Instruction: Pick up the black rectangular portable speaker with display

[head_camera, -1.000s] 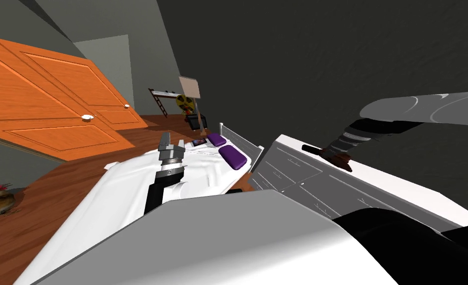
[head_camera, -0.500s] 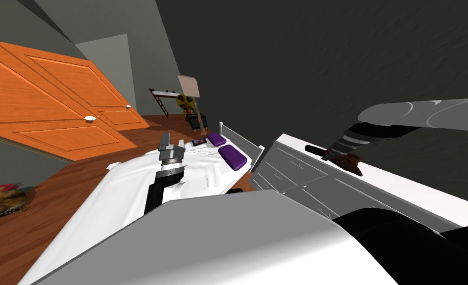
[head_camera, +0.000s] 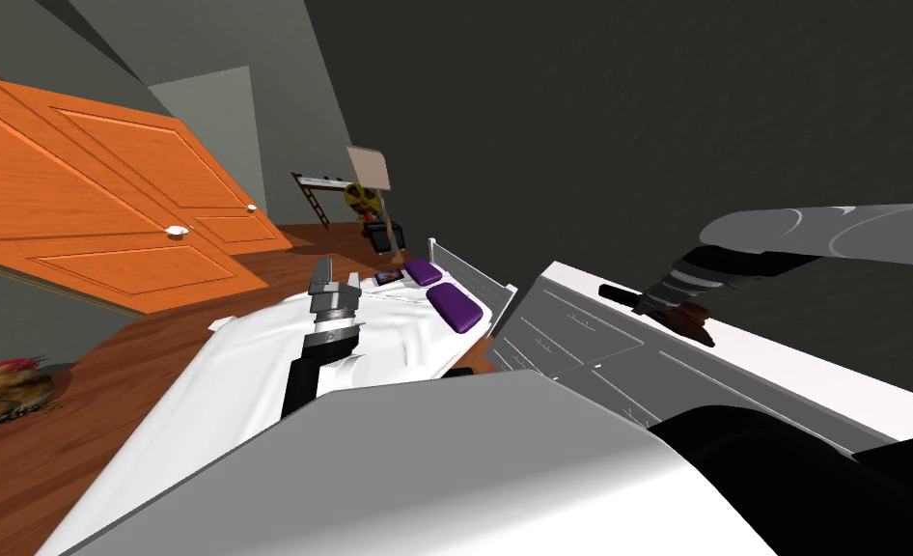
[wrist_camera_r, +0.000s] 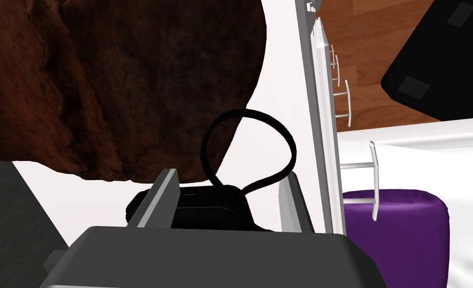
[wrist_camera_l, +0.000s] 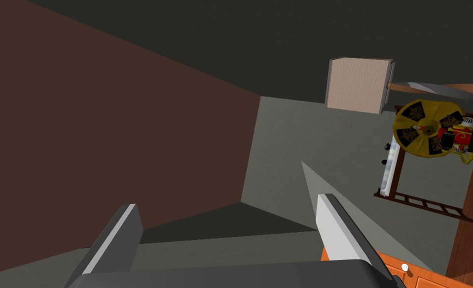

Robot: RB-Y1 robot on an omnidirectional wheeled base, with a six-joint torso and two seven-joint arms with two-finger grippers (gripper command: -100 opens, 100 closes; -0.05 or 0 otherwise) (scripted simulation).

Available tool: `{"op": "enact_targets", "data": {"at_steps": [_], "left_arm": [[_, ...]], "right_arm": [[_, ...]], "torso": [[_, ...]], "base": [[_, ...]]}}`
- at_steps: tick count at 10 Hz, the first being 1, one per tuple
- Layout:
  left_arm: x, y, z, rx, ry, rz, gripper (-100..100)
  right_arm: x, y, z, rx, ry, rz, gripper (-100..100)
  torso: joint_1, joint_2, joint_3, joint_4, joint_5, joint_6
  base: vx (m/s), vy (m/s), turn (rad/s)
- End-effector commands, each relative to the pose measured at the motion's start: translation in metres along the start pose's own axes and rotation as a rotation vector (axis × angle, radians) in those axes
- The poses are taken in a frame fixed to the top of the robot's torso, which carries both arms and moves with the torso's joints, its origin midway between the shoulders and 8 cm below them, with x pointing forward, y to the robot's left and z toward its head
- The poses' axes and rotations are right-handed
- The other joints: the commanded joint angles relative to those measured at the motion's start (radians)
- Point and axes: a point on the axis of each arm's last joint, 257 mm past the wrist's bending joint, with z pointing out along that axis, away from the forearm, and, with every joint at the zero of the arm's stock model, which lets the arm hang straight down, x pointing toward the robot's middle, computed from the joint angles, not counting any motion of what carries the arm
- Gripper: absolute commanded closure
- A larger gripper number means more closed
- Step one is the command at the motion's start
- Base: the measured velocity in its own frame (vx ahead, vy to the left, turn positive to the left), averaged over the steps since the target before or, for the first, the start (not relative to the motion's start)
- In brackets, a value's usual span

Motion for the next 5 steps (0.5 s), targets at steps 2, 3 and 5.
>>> {"op": "enact_targets", "data": {"at_steps": [2, 3, 5], "left_arm": [[0.0, 0.0, 0.0, 0.0, 0.0, 0.0, 0], [0.0, 0.0, 0.0, 0.0, 0.0, 0.0, 0], [0.0, 0.0, 0.0, 0.0, 0.0, 0.0, 0]], "right_arm": [[0.0, 0.0, 0.0, 0.001, 0.0, 0.002, 100], [0.0, 0.0, 0.0, 0.001, 0.0, 0.003, 100], [-0.012, 0.003, -0.015, -0.001, -0.003, -0.016, 100]], "torso": [[0.0, 0.0, 0.0, 0.0, 0.0, -0.001], [0.0, 0.0, 0.0, 0.0, 0.0, -0.001], [0.0, 0.0, 0.0, 0.0, 0.0, -0.002]], "base": [[0.001, 0.0, -0.005], [0.0, 0.0, 0.0], [-0.009, -0.007, -0.025]]}}
